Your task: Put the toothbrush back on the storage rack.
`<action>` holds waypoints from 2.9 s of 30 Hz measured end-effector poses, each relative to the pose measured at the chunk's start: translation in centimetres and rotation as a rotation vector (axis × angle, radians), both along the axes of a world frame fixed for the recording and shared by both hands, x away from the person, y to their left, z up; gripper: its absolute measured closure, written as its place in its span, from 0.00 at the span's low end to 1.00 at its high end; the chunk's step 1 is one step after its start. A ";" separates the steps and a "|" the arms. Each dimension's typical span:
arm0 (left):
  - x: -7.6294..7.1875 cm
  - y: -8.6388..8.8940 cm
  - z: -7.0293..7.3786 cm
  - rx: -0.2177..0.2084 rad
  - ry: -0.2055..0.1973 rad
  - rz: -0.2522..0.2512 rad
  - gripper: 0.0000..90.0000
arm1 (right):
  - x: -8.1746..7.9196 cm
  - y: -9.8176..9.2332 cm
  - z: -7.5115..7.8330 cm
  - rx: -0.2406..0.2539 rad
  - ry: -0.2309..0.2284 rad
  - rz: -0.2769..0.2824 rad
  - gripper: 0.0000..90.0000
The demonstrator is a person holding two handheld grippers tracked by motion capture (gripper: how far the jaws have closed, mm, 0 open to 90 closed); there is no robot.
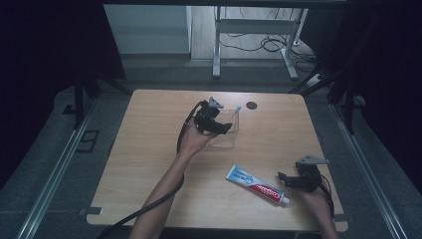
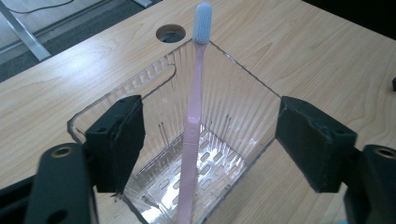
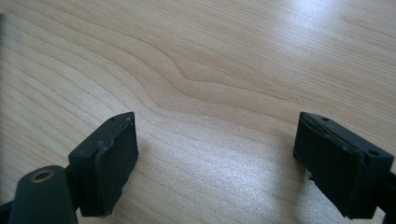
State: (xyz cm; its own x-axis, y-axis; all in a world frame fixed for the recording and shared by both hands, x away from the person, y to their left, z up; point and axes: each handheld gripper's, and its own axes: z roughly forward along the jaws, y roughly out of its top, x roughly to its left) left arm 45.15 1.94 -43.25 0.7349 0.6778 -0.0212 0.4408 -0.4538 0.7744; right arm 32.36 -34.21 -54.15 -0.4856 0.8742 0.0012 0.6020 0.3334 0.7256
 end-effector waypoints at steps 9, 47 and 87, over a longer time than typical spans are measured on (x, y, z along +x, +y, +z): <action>-1.0 1.1 1.2 -0.027 0.005 -0.002 0.19 | 0.0 0.0 0.0 0.000 0.000 0.000 0.15; -5.6 6.3 0.1 -0.034 -0.025 0.010 0.14 | 0.0 0.0 0.0 -0.001 0.000 0.000 0.15; -10.7 10.5 -6.0 -0.039 0.018 0.045 0.15 | 0.0 0.0 0.0 -0.001 -0.002 0.001 0.15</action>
